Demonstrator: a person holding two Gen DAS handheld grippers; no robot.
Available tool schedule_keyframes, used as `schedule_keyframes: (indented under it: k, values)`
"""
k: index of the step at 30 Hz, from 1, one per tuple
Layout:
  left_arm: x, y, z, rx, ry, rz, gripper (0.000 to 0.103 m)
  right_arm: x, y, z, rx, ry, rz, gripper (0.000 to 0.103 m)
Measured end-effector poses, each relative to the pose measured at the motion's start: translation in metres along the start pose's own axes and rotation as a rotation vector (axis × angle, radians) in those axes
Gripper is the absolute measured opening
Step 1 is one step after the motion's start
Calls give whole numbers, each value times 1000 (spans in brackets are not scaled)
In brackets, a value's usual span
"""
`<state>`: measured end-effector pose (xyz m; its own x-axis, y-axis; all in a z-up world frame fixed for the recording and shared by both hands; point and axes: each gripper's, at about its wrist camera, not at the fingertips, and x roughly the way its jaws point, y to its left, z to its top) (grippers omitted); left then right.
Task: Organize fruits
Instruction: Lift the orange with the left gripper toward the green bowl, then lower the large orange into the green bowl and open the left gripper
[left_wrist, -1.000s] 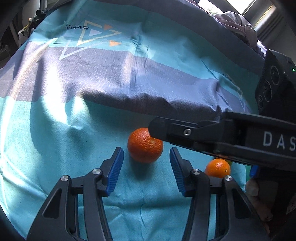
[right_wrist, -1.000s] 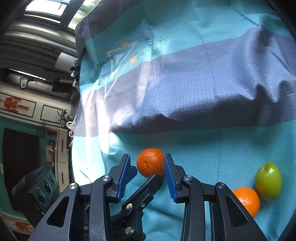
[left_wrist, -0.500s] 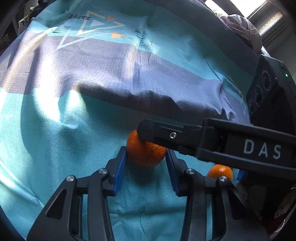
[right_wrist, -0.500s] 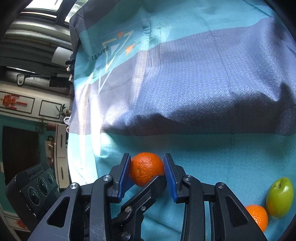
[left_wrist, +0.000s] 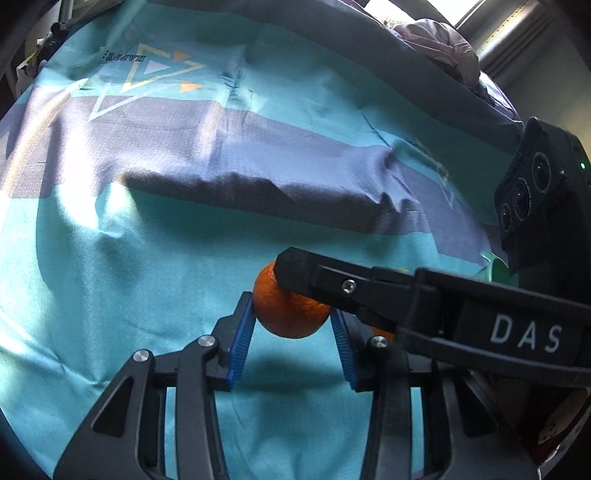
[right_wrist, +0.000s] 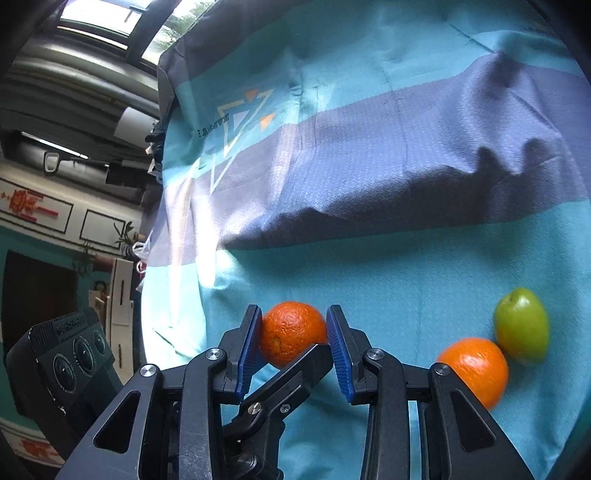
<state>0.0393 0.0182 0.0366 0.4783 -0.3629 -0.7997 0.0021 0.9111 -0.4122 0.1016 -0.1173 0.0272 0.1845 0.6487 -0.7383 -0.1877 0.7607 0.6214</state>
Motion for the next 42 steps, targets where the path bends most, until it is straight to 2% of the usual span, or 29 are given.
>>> schedule_keyframes:
  k: [12, 29, 35, 42]
  values:
    - [-17, -52, -21, 140, -30, -71, 41, -59, -9, -42, 30, -193, -34, 39]
    - [-58, -111, -36, 289, -166, -73, 41, -125, -5, -74, -31, -386, 6, 39]
    - [-55, -144, -39, 350, -171, -82, 41, -151, -24, -79, -13, -433, 33, 39]
    - [-37, -188, -43, 404, -153, -136, 41, -186, -59, -89, 25, -507, 15, 39]
